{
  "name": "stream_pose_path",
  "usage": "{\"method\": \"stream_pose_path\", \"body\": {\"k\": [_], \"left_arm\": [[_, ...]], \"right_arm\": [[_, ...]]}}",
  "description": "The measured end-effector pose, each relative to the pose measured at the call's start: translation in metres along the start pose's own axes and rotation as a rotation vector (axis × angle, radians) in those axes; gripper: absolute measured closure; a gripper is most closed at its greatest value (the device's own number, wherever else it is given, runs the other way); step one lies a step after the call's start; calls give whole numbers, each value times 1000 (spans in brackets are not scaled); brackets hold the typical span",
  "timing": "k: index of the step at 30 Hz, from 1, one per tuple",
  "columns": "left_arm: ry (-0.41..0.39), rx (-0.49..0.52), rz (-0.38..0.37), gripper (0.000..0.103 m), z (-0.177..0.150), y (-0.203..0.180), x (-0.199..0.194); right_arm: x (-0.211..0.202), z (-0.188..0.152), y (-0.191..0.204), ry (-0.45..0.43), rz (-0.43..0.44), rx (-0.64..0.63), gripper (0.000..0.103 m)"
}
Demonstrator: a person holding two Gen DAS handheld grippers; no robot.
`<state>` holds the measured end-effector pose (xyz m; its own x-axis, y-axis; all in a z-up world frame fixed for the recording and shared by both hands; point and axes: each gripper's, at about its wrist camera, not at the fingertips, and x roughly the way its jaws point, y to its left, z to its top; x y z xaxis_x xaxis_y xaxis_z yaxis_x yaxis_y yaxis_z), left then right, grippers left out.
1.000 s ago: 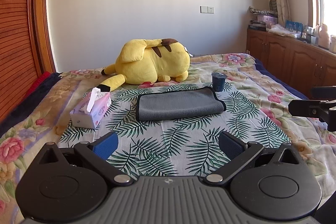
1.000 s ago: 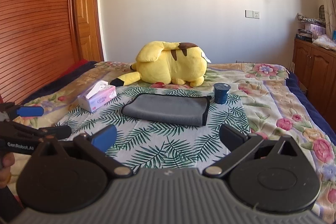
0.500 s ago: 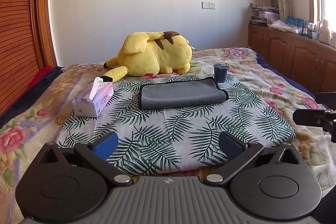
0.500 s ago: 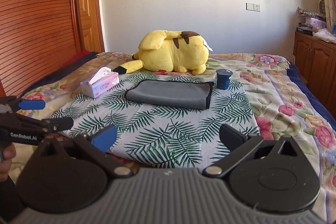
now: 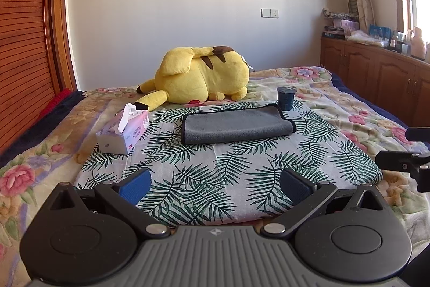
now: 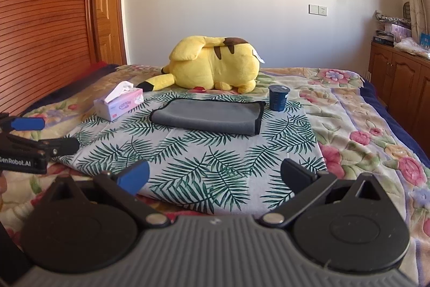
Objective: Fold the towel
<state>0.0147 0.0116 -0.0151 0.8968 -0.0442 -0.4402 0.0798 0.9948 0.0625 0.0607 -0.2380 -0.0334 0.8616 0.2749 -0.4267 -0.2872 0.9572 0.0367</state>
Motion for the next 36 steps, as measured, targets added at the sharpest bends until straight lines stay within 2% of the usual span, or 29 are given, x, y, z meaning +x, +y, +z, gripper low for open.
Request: {"method": "stream_pose_path", "body": {"k": [14,36], "left_arm": [[-33,-12,11,16,1,3,-2],[-129,-13,17,16,4,4,-17]], "right_arm": [[-1,-3,-7,-41,-32,38,0],[-9,-3,-9,-111,-81,35,0]]}}
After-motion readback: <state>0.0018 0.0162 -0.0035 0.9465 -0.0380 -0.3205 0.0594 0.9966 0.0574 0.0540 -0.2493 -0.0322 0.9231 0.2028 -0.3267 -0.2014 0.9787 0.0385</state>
